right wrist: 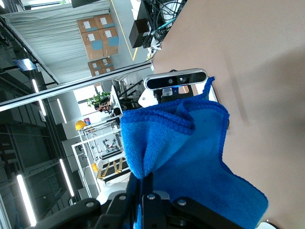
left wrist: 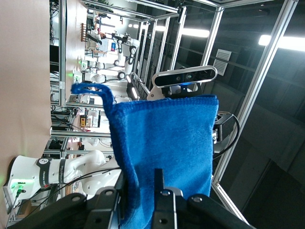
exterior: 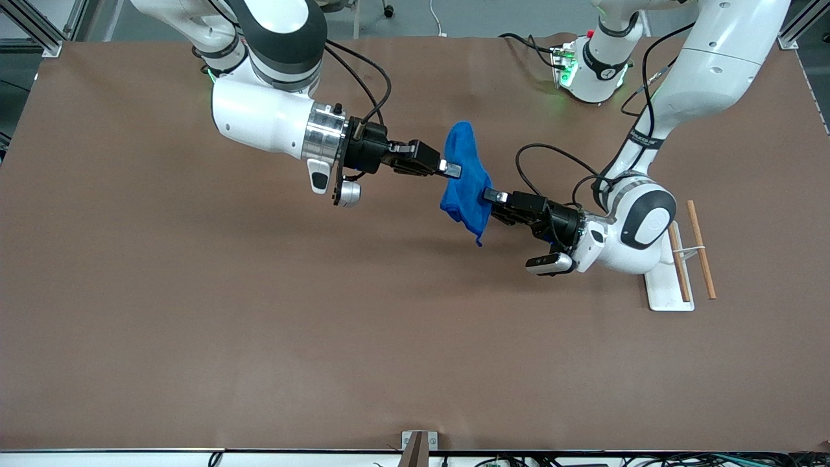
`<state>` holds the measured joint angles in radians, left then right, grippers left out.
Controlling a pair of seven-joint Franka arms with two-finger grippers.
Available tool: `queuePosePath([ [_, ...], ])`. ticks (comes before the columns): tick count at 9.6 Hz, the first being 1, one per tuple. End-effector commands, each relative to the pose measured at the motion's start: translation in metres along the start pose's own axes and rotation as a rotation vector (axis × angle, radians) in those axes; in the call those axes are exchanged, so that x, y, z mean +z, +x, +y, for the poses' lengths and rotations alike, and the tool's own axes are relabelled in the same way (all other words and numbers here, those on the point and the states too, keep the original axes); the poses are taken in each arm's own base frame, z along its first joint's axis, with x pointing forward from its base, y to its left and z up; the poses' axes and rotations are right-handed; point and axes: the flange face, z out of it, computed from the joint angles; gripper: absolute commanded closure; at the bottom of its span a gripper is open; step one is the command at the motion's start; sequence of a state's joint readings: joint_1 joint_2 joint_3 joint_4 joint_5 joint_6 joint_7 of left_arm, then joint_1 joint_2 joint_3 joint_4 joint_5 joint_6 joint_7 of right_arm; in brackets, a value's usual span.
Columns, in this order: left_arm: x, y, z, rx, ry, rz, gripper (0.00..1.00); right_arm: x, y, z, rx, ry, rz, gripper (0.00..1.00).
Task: Right arm passes towel to left arm to hang
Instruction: 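Grasp the hanging towel with the left gripper beside the right gripper, then open the right gripper and pull the towel away with the left gripper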
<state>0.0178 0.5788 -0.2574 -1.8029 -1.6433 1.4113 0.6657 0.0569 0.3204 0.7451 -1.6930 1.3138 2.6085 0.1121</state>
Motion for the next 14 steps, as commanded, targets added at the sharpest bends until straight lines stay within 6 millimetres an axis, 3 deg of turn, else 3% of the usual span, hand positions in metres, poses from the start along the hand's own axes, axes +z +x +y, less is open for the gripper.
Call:
queuePosePath([
  [1, -0.004, -0.003, -0.002, -0.001, 0.001, 0.017, 0.93, 0.002, -0.002, -0.004, 0.018, 0.022, 0.0, 1.0],
  [2, -0.01, -0.002, 0.006, -0.017, 0.005, 0.025, 1.0, 0.003, -0.002, -0.002, 0.02, 0.021, -0.001, 1.0],
  [4, -0.01, -0.003, 0.033, -0.077, 0.025, 0.023, 1.0, 0.002, 0.0, -0.002, 0.022, 0.021, 0.0, 1.0],
  [6, -0.018, -0.005, 0.066, -0.138, 0.071, 0.032, 1.0, -0.001, 0.004, 0.007, 0.01, -0.002, 0.01, 0.0],
  [8, -0.043, -0.005, 0.109, -0.244, 0.212, 0.034, 1.0, -0.023, 0.027, 0.031, -0.001, -0.063, 0.056, 0.0],
  [10, -0.066, -0.014, 0.147, -0.349, 0.397, 0.088, 1.0, -0.061, 0.074, 0.056, -0.088, -0.195, 0.076, 0.0],
  [12, -0.101, -0.026, 0.166, -0.454, 0.579, 0.182, 1.0, -0.124, 0.129, 0.087, -0.171, -0.428, 0.02, 0.0],
  [14, -0.146, -0.041, 0.167, -0.54, 0.725, 0.249, 1.0, -0.203, 0.164, 0.104, -0.233, -0.654, 0.076, 0.0],
])
